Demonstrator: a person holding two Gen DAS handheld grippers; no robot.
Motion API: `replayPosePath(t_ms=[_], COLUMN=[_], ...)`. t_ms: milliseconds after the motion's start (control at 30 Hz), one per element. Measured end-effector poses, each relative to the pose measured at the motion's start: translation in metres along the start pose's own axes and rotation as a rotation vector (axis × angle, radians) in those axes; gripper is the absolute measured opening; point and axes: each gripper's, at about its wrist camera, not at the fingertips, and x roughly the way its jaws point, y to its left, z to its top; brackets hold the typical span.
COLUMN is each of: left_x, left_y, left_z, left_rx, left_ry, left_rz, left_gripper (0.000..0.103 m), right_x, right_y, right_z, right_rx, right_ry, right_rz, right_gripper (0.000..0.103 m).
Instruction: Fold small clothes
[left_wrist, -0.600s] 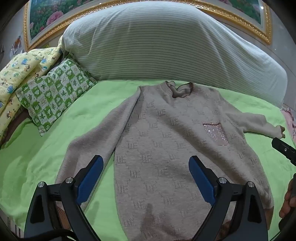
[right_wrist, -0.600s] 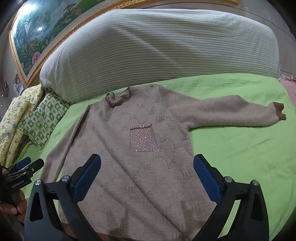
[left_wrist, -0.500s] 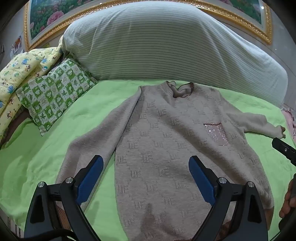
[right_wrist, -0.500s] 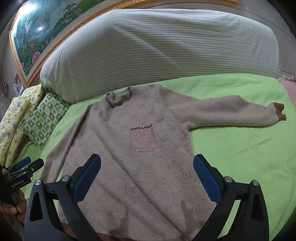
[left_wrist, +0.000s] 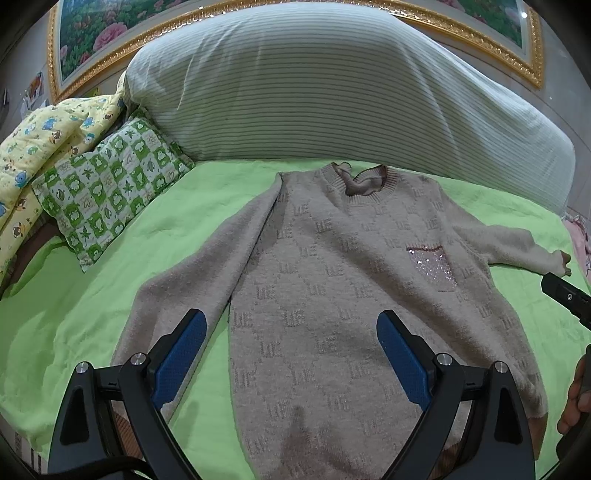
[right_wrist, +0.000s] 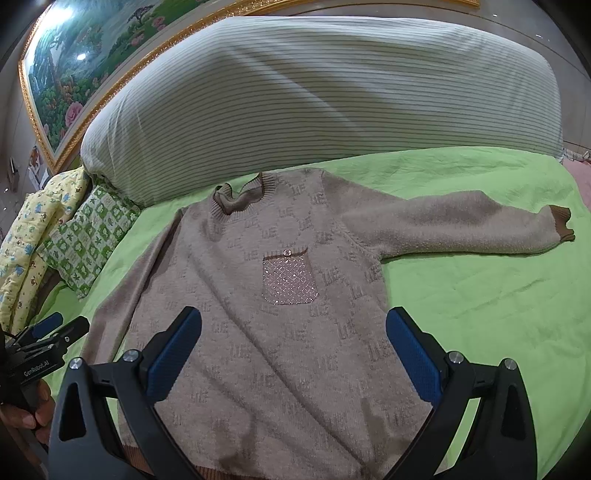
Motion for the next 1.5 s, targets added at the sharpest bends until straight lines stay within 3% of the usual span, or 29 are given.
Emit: replayPosePath(t_ms=[667, 967, 1200, 1500], left_x=[0.014, 0.036, 0.066, 0.115], left_y=[0.007, 0.004, -0.006, -0.030], left_z=[0.005, 0.008, 0.010, 0.022], left_rx=[-0.020, -0.022, -0.012, -0.010], left_ry=[0.041, 0.077, 0.137, 0.189], left_rz=[-0.008, -0.010, -0.012, 0.001], left_gripper=[0.094, 0.094, 0.094, 0.094], right_x=[0.010, 0.024, 0.029, 0.018], right_y=[-0.001, -0.033, -0.131, -0.295], right_z=[0.005, 0.005, 0.012, 0.039], right_rx=[0.010, 0.073, 0.267, 0.567], right_ry=[0.009, 0.029, 0.033, -0.058], right_rz=[-0.010, -0.037, -0.184, -0.398], right_gripper=[0.100, 0.100, 0.094, 0.085])
